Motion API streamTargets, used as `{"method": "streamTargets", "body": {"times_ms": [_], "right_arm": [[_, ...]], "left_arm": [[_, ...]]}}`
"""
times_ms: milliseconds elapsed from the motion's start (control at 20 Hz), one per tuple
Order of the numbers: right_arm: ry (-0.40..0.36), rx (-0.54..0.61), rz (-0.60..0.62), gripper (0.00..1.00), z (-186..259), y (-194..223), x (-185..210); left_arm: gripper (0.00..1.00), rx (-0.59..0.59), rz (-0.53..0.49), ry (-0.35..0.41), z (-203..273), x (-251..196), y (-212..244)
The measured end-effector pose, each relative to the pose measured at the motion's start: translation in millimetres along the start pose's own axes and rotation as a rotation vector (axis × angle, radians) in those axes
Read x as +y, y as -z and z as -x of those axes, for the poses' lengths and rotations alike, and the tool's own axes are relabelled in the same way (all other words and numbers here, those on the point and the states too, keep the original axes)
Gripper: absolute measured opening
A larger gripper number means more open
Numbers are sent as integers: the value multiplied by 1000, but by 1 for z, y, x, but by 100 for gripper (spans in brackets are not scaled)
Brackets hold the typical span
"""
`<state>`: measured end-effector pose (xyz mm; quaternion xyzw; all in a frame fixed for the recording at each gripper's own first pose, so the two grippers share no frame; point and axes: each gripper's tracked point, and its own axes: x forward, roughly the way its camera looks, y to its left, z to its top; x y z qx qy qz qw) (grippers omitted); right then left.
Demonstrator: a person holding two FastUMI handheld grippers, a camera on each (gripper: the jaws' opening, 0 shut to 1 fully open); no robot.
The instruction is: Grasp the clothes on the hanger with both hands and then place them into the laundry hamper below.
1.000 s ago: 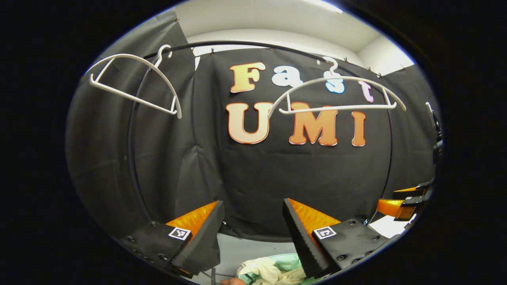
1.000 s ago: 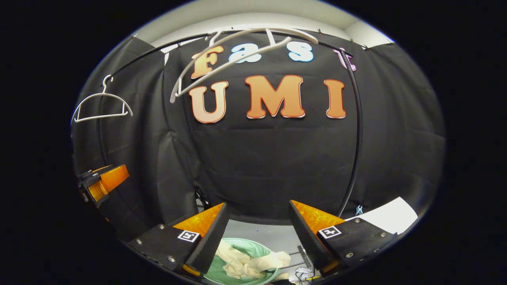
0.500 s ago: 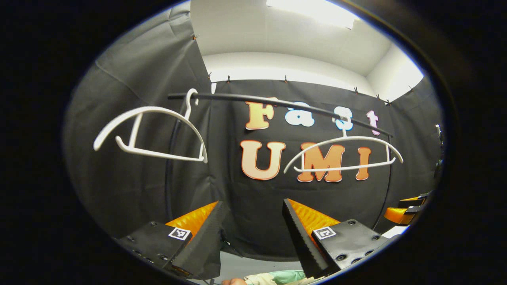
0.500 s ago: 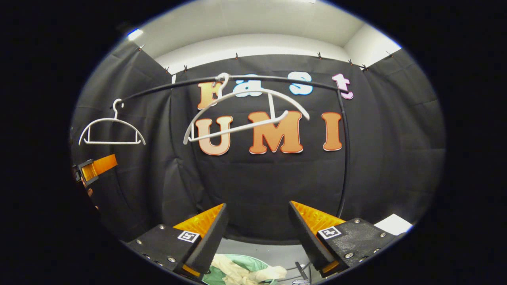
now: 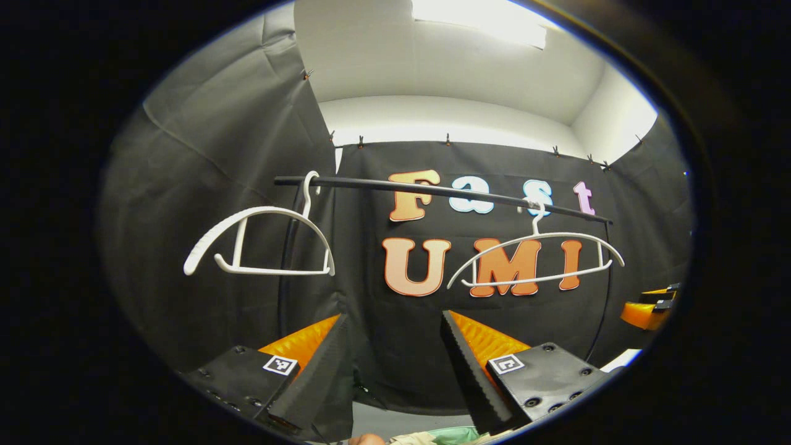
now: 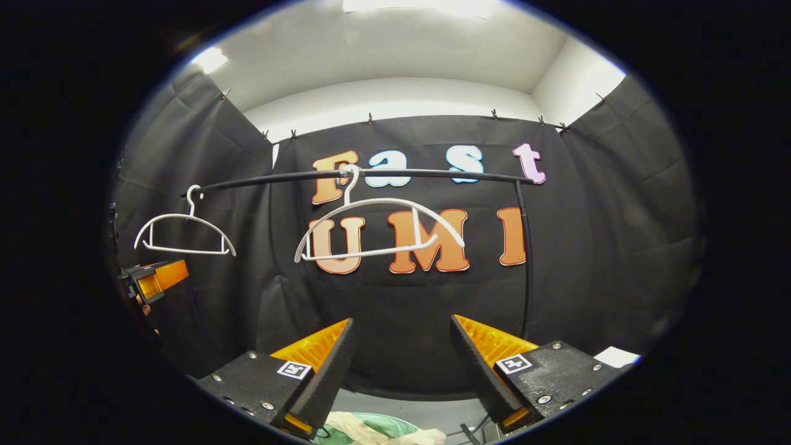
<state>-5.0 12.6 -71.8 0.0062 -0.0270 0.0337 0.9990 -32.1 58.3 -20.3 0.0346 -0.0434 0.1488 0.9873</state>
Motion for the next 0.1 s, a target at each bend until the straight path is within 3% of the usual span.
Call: {"method": "streamTargets", "body": {"times_ms": [100], "right_arm": [[-2, -2, -6, 100, 3, 0, -1]], "left_arm": [[96, 0, 10, 8, -1, -5, 0]]}}
